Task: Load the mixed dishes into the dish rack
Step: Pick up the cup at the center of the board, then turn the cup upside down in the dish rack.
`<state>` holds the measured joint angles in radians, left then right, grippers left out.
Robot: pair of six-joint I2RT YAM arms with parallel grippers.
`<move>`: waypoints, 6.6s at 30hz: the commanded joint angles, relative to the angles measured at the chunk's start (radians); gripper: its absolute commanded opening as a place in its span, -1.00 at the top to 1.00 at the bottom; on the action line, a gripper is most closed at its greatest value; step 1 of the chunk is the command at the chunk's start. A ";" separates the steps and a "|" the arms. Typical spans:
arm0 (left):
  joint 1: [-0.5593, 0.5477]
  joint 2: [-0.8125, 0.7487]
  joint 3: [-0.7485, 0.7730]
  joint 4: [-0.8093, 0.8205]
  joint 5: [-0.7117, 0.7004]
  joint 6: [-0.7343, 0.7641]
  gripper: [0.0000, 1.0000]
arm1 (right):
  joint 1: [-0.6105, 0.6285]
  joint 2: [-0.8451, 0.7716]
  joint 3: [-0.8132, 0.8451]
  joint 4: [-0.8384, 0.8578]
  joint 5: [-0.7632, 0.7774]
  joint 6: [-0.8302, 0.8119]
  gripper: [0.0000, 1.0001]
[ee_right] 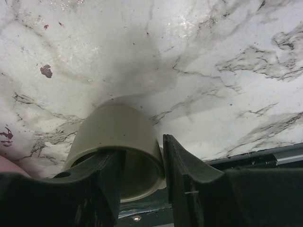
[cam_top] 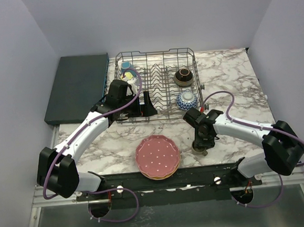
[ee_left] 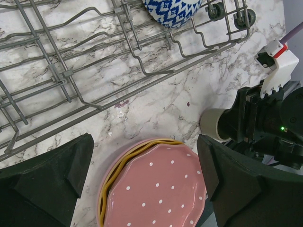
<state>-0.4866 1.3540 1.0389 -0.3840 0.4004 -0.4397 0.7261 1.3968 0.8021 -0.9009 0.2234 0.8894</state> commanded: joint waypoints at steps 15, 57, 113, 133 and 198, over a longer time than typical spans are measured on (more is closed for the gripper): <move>-0.007 -0.009 -0.016 0.007 0.005 0.015 -0.98 | -0.002 -0.064 0.051 -0.071 0.017 0.018 0.21; -0.029 -0.004 -0.023 0.005 -0.009 0.019 -0.97 | -0.002 -0.181 -0.022 -0.014 -0.025 0.025 0.99; 0.182 -0.131 -0.104 0.502 0.619 -0.421 -0.97 | -0.046 -0.412 0.205 0.440 -0.215 -0.040 0.99; 0.190 -0.170 -0.120 0.680 0.676 -0.567 -0.97 | -0.120 -0.372 0.104 0.877 -0.624 0.181 0.99; 0.190 -0.254 -0.177 0.987 0.693 -0.824 -0.37 | -0.122 -0.139 0.038 1.555 -0.904 0.533 0.99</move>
<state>-0.3008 1.1061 0.8734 0.5587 1.0592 -1.2621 0.6075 1.2453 0.8070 0.6109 -0.6647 1.4166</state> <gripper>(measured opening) 0.748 0.015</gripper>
